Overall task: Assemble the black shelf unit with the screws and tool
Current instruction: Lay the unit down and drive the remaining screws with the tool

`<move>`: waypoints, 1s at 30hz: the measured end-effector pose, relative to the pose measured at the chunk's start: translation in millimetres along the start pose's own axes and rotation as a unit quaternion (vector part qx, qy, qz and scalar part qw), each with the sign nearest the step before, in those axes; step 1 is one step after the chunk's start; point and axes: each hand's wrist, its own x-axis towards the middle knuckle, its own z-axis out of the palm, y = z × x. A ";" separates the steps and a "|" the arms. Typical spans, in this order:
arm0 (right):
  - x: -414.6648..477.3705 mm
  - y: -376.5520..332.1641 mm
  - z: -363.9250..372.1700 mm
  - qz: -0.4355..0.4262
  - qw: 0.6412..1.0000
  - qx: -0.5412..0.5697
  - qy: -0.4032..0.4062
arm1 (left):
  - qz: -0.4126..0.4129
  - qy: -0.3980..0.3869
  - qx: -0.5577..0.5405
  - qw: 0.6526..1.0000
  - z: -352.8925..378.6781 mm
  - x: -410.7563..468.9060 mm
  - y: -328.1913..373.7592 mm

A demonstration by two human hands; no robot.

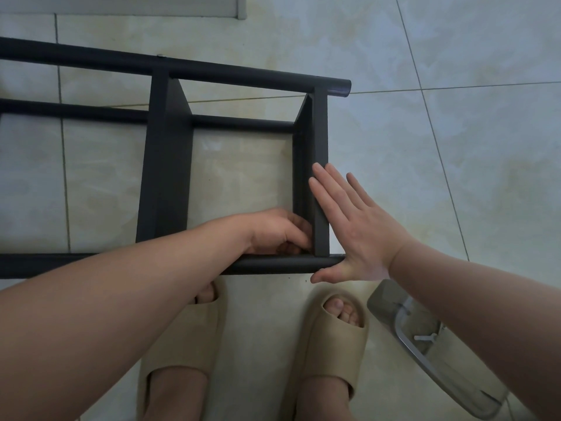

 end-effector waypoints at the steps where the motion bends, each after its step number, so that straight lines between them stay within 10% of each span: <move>1: 0.0 0.0 0.0 -0.001 1.000 0.001 0.001 | 0.000 -0.004 -0.009 1.000 0.4 -0.5 0.5; 11: 0.4 -0.2 -0.5 0.000 1.000 0.002 -0.002 | -0.004 0.035 0.125 0.992 2.0 -2.0 2.3; 30: 0.2 -0.3 0.0 -0.002 1.000 0.007 -0.001 | 0.012 -0.009 -0.003 1.000 1.4 -0.4 0.4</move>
